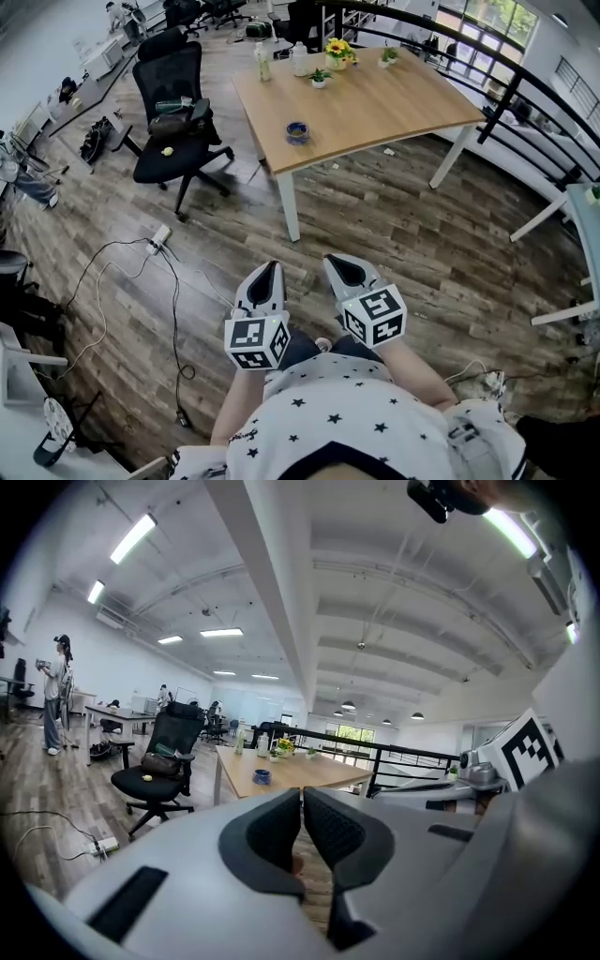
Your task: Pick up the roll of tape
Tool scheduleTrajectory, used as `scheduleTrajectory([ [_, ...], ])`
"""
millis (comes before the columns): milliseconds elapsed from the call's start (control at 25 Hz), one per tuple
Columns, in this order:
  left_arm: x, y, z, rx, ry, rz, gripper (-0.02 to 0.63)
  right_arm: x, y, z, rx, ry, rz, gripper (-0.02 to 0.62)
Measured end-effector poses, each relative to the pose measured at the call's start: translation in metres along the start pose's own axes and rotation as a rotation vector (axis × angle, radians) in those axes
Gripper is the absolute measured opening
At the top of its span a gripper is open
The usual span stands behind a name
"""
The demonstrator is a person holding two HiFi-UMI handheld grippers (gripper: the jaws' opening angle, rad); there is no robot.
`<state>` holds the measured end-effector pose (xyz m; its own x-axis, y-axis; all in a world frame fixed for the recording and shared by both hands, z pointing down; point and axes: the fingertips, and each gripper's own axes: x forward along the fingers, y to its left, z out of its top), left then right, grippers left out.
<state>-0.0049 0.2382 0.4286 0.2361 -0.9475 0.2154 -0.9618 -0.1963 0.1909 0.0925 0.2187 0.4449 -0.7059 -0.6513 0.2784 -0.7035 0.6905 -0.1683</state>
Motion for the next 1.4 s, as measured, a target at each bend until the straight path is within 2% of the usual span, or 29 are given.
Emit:
scheduleTrajectory([
  [160,0.001,-0.002,0.002,0.005,0.004,0.006,0.018,0.001,-0.006,0.001,-0.007,0.009,-0.007,0.006],
  [640,0.025,0.009,-0.002,-0.006,0.03,-0.007,0.115,0.021,-0.021,0.005,-0.016,0.015,0.003,0.051],
  [1040,0.091,0.036,0.01,-0.016,0.038,-0.028,0.168,0.072,-0.064,0.026,-0.003,0.003,-0.01,0.126],
  [1400,0.17,0.076,0.038,-0.016,0.048,-0.039,0.176,0.145,-0.11,0.06,0.006,0.011,-0.018,0.16],
])
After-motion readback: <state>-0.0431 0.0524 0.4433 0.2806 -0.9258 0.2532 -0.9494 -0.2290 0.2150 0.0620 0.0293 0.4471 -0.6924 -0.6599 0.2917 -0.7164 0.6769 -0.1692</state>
